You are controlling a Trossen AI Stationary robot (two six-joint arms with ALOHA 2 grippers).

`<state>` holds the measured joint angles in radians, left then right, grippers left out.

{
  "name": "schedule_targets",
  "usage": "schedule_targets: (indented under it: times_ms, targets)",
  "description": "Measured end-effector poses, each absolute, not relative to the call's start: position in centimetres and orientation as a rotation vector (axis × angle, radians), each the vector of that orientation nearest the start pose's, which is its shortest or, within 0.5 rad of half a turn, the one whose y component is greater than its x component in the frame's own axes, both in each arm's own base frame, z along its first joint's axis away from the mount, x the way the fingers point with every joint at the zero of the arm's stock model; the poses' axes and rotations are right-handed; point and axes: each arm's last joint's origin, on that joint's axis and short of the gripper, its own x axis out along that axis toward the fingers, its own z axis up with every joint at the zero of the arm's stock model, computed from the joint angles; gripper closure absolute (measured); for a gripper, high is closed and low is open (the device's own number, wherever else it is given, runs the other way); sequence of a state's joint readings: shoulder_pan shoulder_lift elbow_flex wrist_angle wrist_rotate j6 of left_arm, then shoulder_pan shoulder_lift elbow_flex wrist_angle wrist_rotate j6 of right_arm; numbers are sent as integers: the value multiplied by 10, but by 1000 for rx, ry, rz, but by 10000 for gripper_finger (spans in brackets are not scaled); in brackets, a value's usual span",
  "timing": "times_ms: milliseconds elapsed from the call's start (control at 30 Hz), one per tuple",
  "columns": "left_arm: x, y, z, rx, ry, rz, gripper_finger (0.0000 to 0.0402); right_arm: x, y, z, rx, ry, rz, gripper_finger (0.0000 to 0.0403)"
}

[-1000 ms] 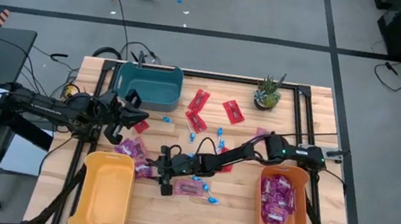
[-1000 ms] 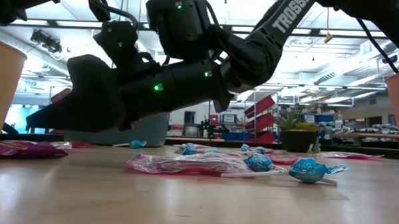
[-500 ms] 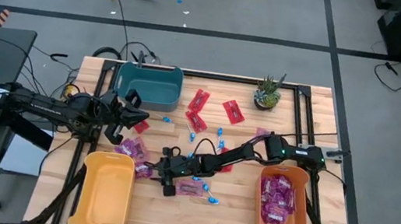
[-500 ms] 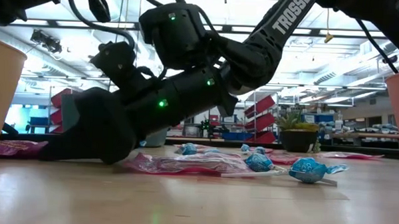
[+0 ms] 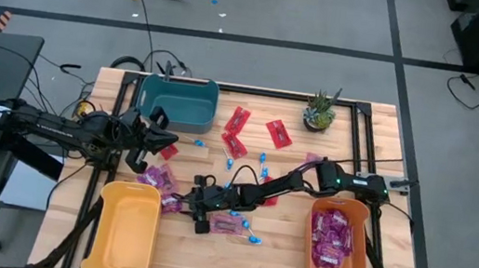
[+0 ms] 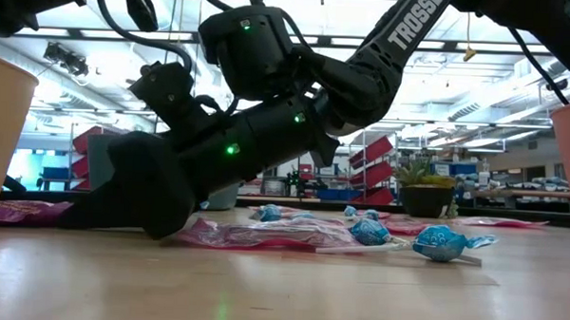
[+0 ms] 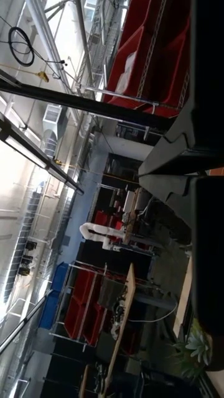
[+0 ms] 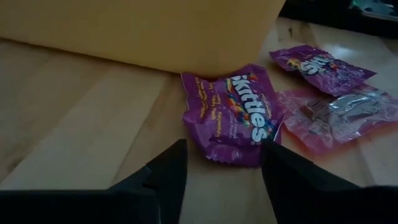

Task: Sort candy
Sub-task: Put the purple candy into the orange bin

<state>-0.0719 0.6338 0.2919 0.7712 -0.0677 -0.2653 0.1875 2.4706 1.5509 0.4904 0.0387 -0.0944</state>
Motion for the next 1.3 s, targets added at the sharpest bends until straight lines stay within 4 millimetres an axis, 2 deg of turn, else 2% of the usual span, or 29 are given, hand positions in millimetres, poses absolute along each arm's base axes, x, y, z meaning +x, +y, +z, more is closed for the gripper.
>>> schedule_targets:
  times_ms: [433,600,867,1133,1300]
  targets:
    - [147,-9,272,-290,-399,-57,400,503,89,69,-150,419,138,257]
    - [148,-9,270,-289,-381,-55,400,504,87,69,-148,416,135,302]
    - [148,-9,270,-289,-380,-55,400,504,87,70,-171,410,173,395]
    - [148,-9,270,-302,-381,-57,400,504,87,74,-209,404,186,402]
    - [148,-9,270,-319,-380,-60,400,501,86,88,-227,447,181,403]
